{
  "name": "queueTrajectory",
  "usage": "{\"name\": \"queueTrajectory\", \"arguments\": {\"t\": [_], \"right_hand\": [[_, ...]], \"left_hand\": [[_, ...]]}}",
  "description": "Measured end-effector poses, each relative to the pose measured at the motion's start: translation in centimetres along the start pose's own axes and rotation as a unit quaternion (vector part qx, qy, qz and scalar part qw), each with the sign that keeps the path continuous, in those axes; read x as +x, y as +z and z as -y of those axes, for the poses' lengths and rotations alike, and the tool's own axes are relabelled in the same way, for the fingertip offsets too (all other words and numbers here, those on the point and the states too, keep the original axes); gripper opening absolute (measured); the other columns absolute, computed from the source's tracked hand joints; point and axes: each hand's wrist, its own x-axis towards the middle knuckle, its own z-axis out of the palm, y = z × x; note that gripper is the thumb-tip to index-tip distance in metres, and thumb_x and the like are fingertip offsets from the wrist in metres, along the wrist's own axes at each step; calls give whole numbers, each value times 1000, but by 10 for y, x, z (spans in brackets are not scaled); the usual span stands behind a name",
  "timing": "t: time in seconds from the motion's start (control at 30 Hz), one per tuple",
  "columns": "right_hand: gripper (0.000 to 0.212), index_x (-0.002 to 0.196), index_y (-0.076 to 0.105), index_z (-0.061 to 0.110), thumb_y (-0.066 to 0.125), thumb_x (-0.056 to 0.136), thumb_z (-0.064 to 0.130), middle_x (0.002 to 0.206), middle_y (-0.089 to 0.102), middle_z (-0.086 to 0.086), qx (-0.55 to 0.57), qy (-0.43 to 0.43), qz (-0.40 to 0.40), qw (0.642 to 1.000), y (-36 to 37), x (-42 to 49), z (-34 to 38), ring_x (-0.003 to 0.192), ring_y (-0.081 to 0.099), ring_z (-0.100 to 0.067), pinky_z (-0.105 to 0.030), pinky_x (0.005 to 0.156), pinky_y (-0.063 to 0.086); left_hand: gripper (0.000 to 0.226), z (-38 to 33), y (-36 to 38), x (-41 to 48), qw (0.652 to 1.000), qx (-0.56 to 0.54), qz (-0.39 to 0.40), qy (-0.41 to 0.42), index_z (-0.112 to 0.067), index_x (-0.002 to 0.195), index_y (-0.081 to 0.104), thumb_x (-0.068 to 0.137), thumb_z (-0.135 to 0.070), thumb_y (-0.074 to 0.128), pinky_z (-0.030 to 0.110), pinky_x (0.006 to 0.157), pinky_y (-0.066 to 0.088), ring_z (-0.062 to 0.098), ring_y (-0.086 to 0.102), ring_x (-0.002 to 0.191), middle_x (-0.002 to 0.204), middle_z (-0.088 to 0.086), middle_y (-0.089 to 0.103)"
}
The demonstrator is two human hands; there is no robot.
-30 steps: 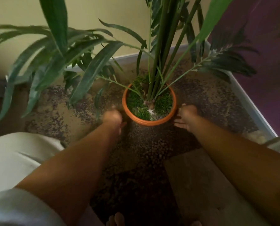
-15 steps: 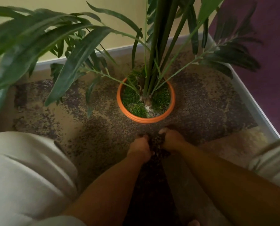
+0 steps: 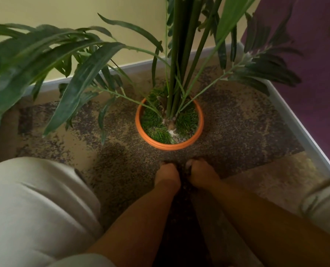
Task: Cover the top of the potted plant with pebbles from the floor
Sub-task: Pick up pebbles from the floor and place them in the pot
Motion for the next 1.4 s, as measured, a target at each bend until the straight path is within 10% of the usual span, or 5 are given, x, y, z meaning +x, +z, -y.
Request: {"name": "queueTrajectory", "arguments": {"t": [0.6, 1.13, 1.4], "right_hand": [[30, 115, 74, 20, 67, 87, 12, 121, 71, -10, 79, 38, 6, 996, -9, 2, 3, 114, 66, -27, -36, 101, 52], [31, 116, 66, 14, 40, 100, 14, 120, 68, -14, -105, -21, 17, 994, -3, -1, 21, 111, 66, -34, -44, 91, 54], [24, 108, 76, 12, 58, 92, 12, 120, 70, -15, 25, 62, -4, 998, -25, 0, 17, 114, 65, -33, -41, 101, 53]], "left_hand": [[26, -5, -3, -4, 998, -16, -18, 64, -11, 112, 67, 90, -10, 54, 40, 93, 52, 32, 64, 108, 114, 14, 68], [31, -2, -5, -5, 994, 31, 0, 109, -9, 120, 61, 93, -7, 45, 42, 94, 51, 33, 63, 111, 120, 15, 65], [23, 4, -14, -2, 995, 8, -8, 102, -9, 106, 69, 89, -9, 53, 42, 92, 52, 34, 65, 105, 112, 16, 68]]}}
